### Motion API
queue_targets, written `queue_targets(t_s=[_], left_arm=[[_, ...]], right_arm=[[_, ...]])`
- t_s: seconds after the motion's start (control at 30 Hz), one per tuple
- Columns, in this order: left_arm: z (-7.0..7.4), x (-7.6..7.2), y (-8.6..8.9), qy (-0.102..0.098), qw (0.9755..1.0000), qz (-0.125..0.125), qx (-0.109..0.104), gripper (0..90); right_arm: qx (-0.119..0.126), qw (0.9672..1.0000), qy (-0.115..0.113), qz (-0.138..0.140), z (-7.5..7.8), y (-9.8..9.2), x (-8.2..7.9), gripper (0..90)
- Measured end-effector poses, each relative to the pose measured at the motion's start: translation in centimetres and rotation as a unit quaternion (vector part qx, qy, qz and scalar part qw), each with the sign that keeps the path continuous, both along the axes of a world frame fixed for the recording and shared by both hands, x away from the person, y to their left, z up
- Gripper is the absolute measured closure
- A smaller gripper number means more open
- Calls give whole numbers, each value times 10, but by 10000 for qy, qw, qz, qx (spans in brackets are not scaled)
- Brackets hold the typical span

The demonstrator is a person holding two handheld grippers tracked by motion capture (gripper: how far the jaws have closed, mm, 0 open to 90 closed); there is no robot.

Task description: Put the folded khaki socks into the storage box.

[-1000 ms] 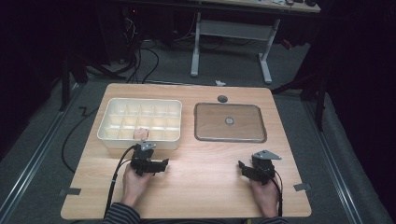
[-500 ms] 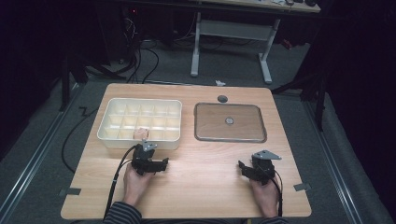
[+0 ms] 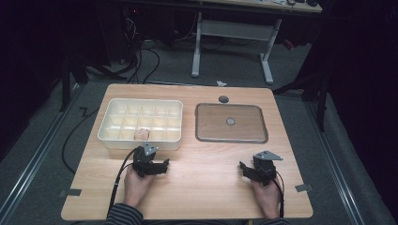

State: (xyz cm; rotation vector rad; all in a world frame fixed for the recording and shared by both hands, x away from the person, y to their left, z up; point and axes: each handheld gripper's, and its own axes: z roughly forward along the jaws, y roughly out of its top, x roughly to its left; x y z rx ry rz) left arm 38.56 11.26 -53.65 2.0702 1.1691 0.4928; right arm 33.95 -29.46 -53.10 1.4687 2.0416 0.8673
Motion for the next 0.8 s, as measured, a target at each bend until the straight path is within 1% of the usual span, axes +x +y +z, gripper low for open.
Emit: queue_targets(t_s=[0.8], left_arm=[[0,0,0,2,10000,29,-12,171]], right_arm=[[-14,10000,4,23,0,1,0,357]])
